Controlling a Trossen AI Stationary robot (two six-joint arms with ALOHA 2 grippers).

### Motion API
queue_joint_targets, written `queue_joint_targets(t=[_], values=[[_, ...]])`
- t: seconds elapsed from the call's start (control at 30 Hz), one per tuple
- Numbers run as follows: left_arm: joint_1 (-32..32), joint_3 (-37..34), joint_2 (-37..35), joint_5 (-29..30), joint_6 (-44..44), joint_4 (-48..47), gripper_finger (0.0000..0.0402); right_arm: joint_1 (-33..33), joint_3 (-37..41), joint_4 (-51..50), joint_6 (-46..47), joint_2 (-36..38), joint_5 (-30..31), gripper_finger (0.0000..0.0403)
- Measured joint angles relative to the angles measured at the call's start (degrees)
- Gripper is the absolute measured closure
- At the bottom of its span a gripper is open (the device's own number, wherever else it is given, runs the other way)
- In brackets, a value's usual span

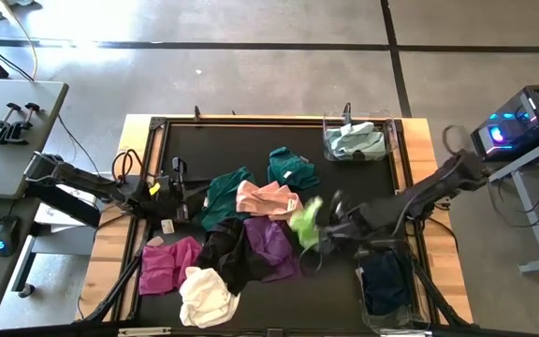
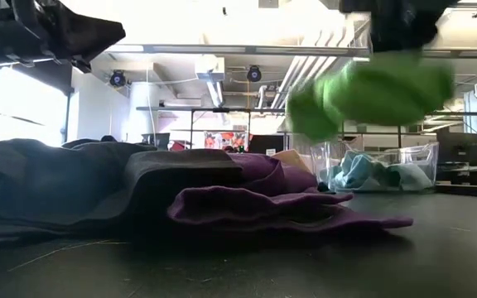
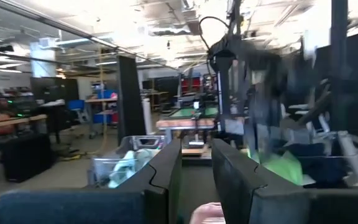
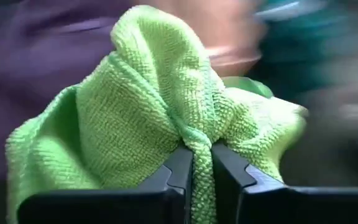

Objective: Sort towels by color in basket
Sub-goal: Put the green towel into the top transparent bin

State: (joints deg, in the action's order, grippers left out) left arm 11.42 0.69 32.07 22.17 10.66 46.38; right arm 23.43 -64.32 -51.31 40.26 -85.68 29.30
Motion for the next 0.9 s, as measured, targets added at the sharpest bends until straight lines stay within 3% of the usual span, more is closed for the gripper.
queue_joint_targets(t=[0.07,0.17,0.3,0.47,0.6,0.7,0.9], values=[[-0.7,0.0,0.4,0.1,0.8,-0.6,0.0323,-2.1,-7.5,-14.0,1.1,0.9,7.0,0.0372],[-2.0,0.0,1.5,0.2,2.9,-2.2,0.0323,-7.5,-16.9,-27.4,2.6,2.8,16.2,0.0386],[-4.2,0.0,2.9,0.2,3.6,-1.8,0.0323,-22.4,-21.9,-35.5,-4.4,5.3,17.6,0.0392],[-6.8,0.0,3.4,0.2,4.5,-2.0,0.0323,-46.5,-20.0,-29.2,-22.5,5.5,9.8,0.0377],[-9.1,0.0,3.4,0.7,7.6,-2.0,0.0323,-60.6,-16.3,-19.2,-34.4,2.8,-0.7,0.0374],[-10.8,0.0,3.4,3.0,7.3,-1.5,0.0323,-67.4,-14.4,-14.5,-38.5,-0.2,-8.7,0.0372],[-13.1,0.0,3.4,3.2,5.5,-1.8,0.0323,-72.5,-11.7,-12.5,-43.9,-7.8,-13.5,0.0339]])
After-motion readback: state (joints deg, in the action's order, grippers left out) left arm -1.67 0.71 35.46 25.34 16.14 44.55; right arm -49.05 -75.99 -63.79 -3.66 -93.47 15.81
